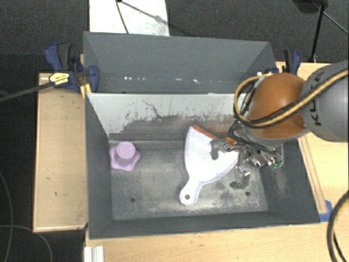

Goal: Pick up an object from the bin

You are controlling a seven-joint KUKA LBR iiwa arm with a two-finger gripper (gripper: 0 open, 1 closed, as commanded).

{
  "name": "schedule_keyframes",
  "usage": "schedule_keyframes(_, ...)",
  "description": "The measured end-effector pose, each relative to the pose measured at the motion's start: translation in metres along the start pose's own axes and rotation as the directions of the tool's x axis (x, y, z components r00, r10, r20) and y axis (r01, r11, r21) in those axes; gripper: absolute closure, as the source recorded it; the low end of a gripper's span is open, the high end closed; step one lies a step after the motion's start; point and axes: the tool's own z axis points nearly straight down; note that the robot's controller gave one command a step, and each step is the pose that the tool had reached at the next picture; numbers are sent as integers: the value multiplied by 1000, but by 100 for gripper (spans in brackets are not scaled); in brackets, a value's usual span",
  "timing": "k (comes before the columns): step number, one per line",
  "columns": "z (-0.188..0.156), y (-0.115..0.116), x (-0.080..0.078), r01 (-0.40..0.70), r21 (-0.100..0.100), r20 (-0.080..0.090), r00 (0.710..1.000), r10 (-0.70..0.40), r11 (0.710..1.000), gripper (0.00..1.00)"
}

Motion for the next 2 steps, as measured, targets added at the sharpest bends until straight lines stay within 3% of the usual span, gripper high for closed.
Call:
schedule_keyframes(1,34,4,-13,-34,-1,-4,999,34,999,100)
schedule_keyframes(2,34,4,-13,-33,-1,-4,999,33,999,100)
